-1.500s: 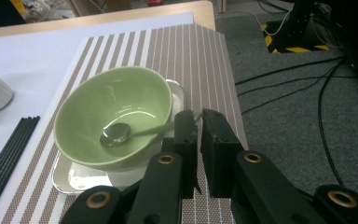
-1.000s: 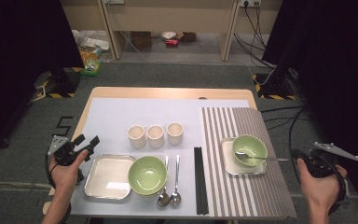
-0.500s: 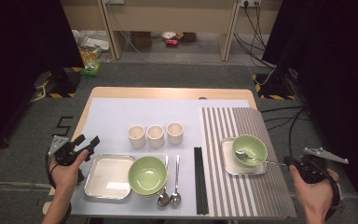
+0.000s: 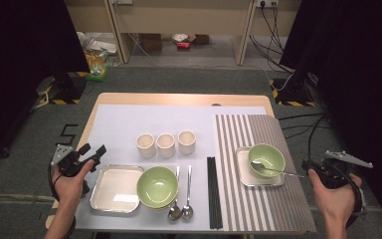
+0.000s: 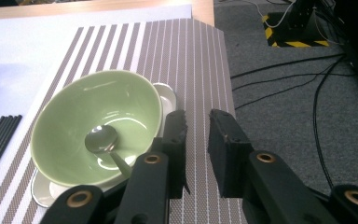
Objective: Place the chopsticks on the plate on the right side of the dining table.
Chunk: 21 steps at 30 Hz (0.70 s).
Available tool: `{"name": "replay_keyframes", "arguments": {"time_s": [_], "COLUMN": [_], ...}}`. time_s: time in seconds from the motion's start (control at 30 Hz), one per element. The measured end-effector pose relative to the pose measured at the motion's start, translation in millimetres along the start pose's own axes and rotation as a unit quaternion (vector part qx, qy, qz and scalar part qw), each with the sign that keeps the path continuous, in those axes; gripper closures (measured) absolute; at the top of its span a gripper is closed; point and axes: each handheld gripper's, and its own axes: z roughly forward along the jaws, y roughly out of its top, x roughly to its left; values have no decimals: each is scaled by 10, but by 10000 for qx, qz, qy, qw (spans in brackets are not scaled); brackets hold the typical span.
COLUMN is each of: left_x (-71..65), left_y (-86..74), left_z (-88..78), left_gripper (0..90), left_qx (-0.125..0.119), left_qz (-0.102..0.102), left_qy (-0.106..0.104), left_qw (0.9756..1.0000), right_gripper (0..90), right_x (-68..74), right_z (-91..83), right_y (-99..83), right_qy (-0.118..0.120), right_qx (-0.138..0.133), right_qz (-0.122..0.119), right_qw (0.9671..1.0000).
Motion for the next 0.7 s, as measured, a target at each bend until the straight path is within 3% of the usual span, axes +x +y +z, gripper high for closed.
{"name": "replay_keyframes", "arguments": {"time_s": [0.2,0.47,0.7], "left_x": [3,4,5], "left_y": [2,5,10], "left_z": [-1,-4,-9], "left_gripper": [280,280,280], "left_qx": [4,-9,-31], "left_qz": [-1,-2,-12], "left_qy": [-2,3,9], "left_qw": [10000,10000,10000], "right_gripper": [721,693,701], "right_x": [33,141,262], "right_z": [33,20,-30], "right_y": [86,175,228], "right_qy": [3,-2,-113], "right_qx": [-101,-575,-1370], "right_qz": [46,-29,-170], "right_qw": [9999,9983,9904]}}
